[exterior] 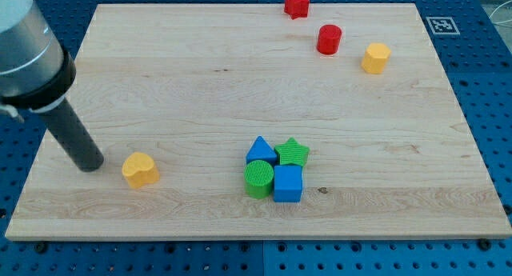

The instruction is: Slide the red circle closer to the yellow heart

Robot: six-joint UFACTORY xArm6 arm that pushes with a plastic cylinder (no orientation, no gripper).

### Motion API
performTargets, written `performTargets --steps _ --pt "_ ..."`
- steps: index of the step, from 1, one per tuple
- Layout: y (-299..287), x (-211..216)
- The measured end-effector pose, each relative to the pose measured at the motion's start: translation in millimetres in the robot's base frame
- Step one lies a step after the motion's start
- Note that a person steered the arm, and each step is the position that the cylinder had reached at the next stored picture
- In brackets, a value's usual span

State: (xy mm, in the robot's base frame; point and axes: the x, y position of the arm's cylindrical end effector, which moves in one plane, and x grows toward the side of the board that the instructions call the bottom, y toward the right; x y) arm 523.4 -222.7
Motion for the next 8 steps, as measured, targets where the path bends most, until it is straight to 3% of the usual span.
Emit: performTargets --steps 2,4,8 --pt "-0.2 -86.8" --pt "-17.6 -145.5" --pt "120.6 -226.2"
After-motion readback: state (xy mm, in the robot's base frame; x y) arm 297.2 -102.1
